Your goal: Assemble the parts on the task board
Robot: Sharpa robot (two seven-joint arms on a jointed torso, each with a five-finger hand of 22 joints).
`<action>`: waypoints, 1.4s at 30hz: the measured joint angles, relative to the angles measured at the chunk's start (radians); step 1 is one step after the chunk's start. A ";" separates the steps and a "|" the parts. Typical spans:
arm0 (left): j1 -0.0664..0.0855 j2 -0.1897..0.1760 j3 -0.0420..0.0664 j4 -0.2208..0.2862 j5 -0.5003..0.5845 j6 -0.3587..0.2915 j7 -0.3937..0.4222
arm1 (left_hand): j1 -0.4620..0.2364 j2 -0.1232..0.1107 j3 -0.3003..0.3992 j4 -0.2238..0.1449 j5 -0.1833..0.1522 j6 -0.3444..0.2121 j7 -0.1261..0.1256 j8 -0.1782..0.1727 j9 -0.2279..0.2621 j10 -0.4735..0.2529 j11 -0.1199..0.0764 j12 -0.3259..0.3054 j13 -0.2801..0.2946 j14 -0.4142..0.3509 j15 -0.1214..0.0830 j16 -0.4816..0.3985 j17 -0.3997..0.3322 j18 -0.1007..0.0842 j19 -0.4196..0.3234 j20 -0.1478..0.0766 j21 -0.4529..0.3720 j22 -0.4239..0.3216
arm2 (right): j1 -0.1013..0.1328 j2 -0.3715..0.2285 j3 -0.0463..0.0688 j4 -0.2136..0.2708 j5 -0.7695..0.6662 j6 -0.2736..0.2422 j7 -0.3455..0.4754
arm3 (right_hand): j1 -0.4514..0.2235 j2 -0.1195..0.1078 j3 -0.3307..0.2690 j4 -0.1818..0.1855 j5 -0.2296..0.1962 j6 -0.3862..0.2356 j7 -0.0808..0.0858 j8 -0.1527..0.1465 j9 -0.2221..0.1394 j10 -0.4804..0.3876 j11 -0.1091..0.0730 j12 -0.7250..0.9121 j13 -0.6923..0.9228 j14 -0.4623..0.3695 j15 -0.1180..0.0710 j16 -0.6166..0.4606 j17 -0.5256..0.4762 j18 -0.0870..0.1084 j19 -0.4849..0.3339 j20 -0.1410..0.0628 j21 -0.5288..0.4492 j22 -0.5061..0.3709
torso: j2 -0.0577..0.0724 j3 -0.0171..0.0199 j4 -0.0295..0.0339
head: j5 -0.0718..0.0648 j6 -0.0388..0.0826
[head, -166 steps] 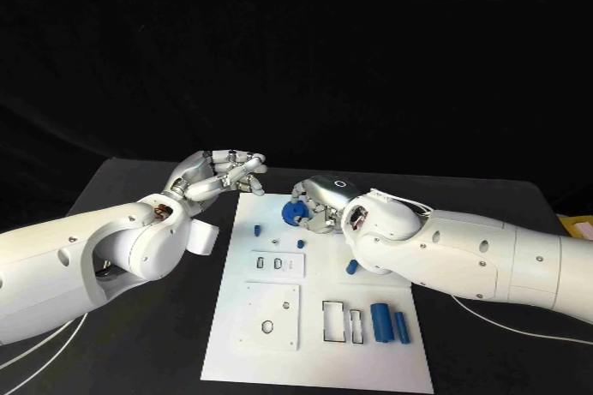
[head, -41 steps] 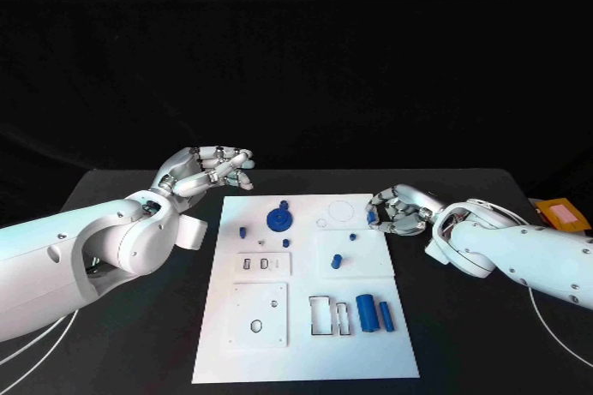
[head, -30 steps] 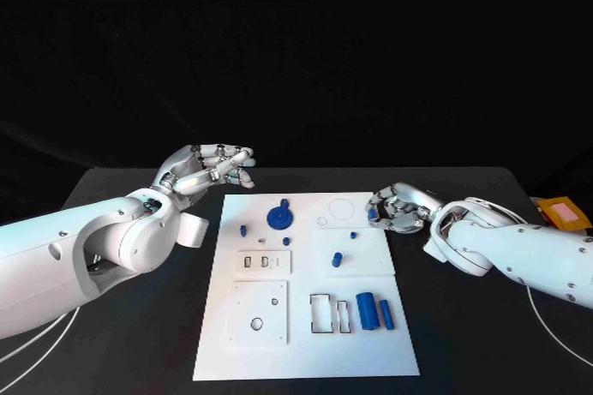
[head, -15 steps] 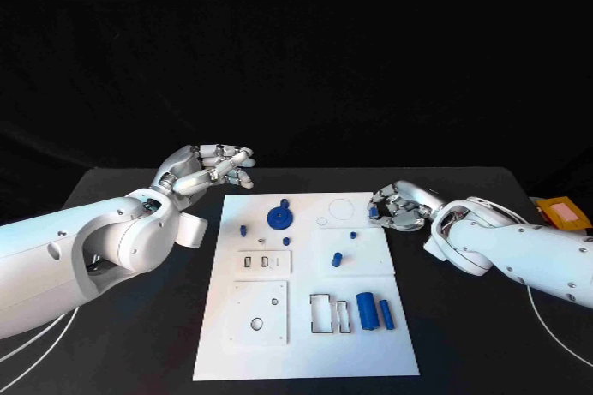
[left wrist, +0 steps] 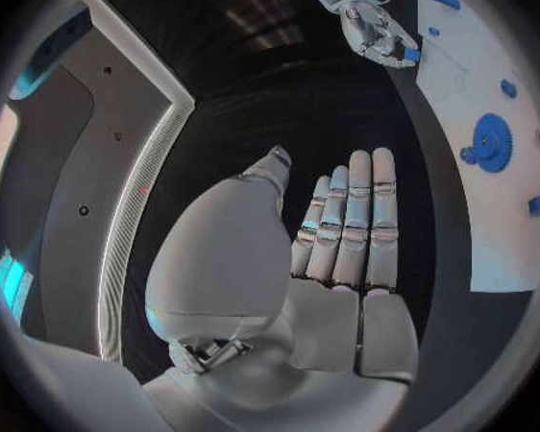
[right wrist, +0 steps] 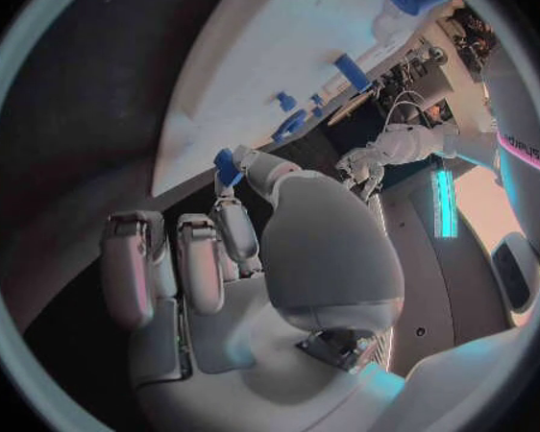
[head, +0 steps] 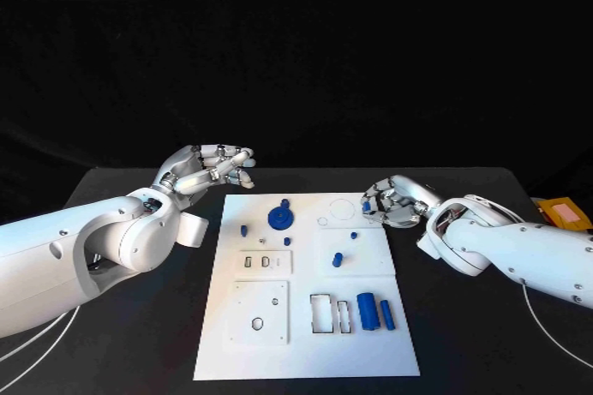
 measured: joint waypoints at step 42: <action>0.000 0.049 -0.001 -0.050 0.000 0.002 -0.018 | 0.000 0.000 -0.006 0.000 0.000 0.000 0.000 0.000 0.002 0.004 -0.004 0.000 0.001 0.000 0.000 0.004 0.002 0.000 -0.003 0.003 0.000 0.001 | -0.037 0.291 -0.021 0.191 -0.250 0.022 -0.394 | -0.016 0.010 0.008 0.000 0.012 -0.020 0.005 0.000 -0.001 -0.004 0.004 -0.005 -0.009 0.000 0.000 0.000 0.000 0.000 0.000 0.000 0.000 0.000 | -0.005 -0.0051 0.0020 | 0.090 -0.038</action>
